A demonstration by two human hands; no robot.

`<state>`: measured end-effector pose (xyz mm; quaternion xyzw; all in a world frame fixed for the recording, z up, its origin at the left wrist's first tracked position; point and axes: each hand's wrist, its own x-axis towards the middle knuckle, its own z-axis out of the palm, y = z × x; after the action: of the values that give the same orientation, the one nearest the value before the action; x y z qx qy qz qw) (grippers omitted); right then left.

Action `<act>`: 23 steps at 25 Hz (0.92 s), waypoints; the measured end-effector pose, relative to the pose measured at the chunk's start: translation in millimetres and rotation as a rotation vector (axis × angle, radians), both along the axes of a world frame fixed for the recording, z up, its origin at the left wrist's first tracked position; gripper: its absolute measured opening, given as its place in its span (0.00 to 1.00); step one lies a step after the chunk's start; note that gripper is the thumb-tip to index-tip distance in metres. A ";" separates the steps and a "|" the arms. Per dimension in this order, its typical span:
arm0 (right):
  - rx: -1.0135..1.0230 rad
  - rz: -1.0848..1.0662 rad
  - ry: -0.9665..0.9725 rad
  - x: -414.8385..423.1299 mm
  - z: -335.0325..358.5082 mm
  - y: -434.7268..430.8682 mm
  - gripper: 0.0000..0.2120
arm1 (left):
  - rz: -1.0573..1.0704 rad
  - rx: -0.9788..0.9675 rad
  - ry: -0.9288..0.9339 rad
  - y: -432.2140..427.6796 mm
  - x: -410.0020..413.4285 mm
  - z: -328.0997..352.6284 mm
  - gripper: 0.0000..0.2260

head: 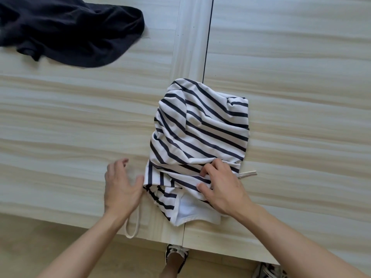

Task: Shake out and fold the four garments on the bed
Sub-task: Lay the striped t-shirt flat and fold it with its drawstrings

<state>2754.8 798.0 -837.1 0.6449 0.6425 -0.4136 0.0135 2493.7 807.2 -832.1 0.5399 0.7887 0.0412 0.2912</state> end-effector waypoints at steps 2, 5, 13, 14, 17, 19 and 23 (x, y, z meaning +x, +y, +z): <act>0.015 0.016 -0.023 -2.3 -1.9 -2.1 0.14 | -0.151 -0.031 0.029 -34.2 -17.6 -2.8 0.20; 0.041 0.014 -0.035 -3.6 -4.0 -4.6 0.13 | -0.394 -0.002 0.150 -63.0 -29.8 -10.0 0.14; 0.059 0.026 -0.094 -7.3 -8.9 -4.8 0.13 | 0.039 0.048 -0.135 -43.2 1.4 34.0 0.07; 0.060 0.029 -0.106 -8.6 -9.1 -4.7 0.13 | 0.039 0.049 -0.176 -34.3 12.2 52.3 0.04; 0.046 0.041 -0.124 -10.4 -8.8 -1.6 0.14 | -0.081 0.011 -0.334 -6.3 47.8 98.4 0.05; 0.025 0.056 -0.123 -10.0 -6.9 1.0 0.15 | -0.197 -0.037 -0.422 14.2 70.1 103.5 0.07; -0.021 0.069 -0.100 -6.7 -6.1 4.8 0.18 | -0.380 -0.140 -0.438 63.3 106.9 54.4 0.08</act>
<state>2748.1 802.8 -843.2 0.6422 0.6584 -0.3869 0.0667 2600.6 870.5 -777.6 0.6346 0.5928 0.0470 0.4937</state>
